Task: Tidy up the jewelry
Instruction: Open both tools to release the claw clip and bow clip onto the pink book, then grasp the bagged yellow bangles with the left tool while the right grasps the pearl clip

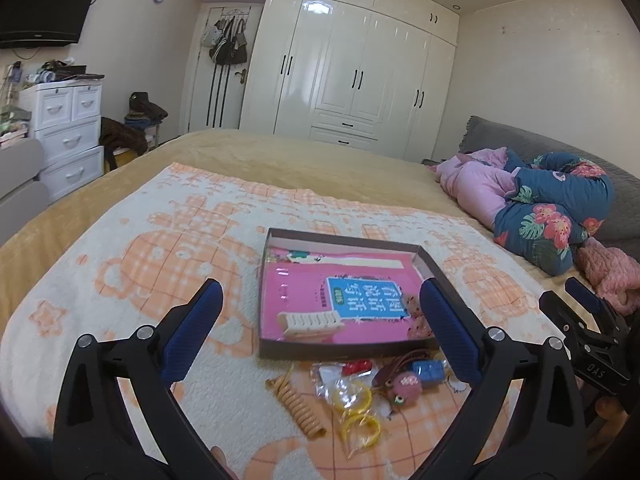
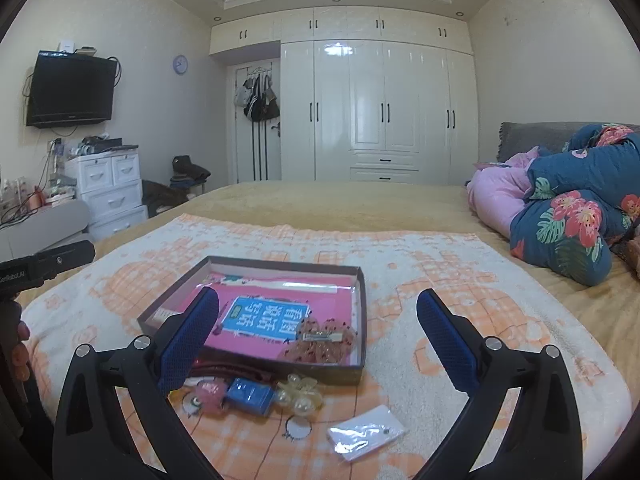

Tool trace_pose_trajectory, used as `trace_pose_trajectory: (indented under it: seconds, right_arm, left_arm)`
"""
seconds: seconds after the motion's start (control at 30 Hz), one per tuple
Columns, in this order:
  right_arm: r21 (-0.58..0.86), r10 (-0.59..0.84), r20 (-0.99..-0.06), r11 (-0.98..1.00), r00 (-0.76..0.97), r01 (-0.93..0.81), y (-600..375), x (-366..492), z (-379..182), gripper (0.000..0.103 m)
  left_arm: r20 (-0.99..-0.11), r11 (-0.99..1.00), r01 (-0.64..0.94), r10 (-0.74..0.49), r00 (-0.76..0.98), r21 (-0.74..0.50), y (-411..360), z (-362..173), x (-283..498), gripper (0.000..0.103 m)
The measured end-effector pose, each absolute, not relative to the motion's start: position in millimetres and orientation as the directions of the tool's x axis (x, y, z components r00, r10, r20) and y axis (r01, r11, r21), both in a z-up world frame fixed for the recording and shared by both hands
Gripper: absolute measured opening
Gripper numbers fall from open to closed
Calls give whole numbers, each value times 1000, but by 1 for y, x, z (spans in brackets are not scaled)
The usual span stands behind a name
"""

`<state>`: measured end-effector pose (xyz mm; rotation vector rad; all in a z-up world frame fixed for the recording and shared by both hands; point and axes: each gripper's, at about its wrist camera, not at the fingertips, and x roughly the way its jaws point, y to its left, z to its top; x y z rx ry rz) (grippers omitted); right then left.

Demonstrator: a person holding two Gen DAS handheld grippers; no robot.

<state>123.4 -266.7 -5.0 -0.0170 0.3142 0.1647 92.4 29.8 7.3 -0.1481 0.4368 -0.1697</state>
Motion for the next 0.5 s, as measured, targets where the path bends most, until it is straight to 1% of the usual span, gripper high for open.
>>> trace_pose_trajectory:
  seconds: [0.2,0.5]
  right_arm:
    - [-5,180,-337,981,924,-193,-262,116,-12,97]
    - [-26,211,-410,970,888,-242,-256,105,-33,97]
  left_arm:
    - [-437,979,122,-182,881,-162,33,-2,83,90]
    - [-467,979,127,-187,864,-157,30,-9,74,90]
